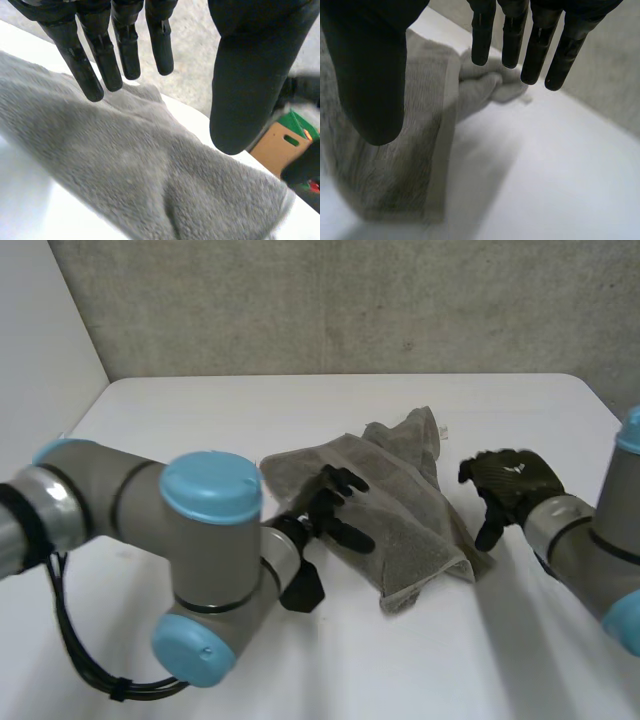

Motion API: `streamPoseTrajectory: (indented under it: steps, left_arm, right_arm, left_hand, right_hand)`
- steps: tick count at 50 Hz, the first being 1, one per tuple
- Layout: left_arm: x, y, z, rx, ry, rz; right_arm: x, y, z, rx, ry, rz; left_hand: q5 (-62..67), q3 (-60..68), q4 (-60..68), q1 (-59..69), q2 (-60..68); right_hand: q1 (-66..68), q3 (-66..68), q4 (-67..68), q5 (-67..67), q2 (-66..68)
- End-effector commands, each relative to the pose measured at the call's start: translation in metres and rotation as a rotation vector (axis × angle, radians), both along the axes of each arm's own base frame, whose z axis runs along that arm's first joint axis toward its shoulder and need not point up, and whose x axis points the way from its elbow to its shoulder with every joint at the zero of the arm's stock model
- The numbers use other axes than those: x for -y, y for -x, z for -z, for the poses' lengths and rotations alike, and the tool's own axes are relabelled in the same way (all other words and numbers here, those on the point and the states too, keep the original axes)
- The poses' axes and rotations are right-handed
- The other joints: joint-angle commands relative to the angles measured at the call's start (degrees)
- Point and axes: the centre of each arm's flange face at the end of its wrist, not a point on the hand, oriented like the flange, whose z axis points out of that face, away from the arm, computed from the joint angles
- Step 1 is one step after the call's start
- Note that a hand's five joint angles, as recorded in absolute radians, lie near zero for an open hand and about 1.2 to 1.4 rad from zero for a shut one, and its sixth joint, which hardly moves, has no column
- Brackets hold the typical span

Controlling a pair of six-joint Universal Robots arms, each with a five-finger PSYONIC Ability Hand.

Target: Fold the laundry

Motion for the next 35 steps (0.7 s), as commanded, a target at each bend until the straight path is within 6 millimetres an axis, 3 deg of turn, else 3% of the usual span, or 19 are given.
streamPoseTrajectory:
  steps: [1,6,14,20,27,35]
  left_arm:
    - [-0.001,-0.021,-0.009,0.006,-0.007,-0.035]
    - [-0.007,-0.029,-0.004,0.02,-0.019,-0.04]
    - [-0.016,-0.04,-0.004,0.049,-0.014,-0.039]
    - [-0.021,-0.049,-0.009,0.089,0.019,-0.031]
    - [-0.025,-0.058,-0.011,0.104,0.025,-0.037]
    - [-0.025,-0.058,-0.014,0.098,0.031,-0.036]
  right_arm:
    - [0.006,0.012,0.021,0.241,-0.163,0.026]
    - [0.005,0.01,0.047,0.291,-0.223,0.05]
    - [0.006,0.011,0.069,0.279,-0.276,0.064]
    - [0.008,0.012,0.063,0.278,-0.256,0.072]
    - [0.001,0.019,0.025,0.283,-0.2,0.069]
    - [-0.019,0.03,0.034,0.255,-0.294,0.089]
  left_hand:
    - [-1.9,-1.9,-1.9,-1.9,-1.9]
    - [-5.4,-5.4,-5.4,-5.5,-5.5]
    - [-5.4,-5.4,-5.4,-5.5,-5.5]
    - [-6.5,-6.4,-6.4,-6.5,-6.5]
    - [-8.6,-8.6,-8.6,-8.7,-8.7]
    - [-11.7,-11.7,-11.7,-11.7,-11.7]
  right_hand:
    - [2.6,-0.3,0.6,0.8,-0.9]
    - [2.8,-0.1,0.8,1.0,-0.7]
    - [3.3,0.4,1.3,1.5,-0.2]
    - [2.6,-0.3,0.6,0.8,-0.9]
    - [1.8,-1.1,-0.2,-0.1,-1.7]
    - [0.9,-2.0,-1.0,-0.9,-2.6]
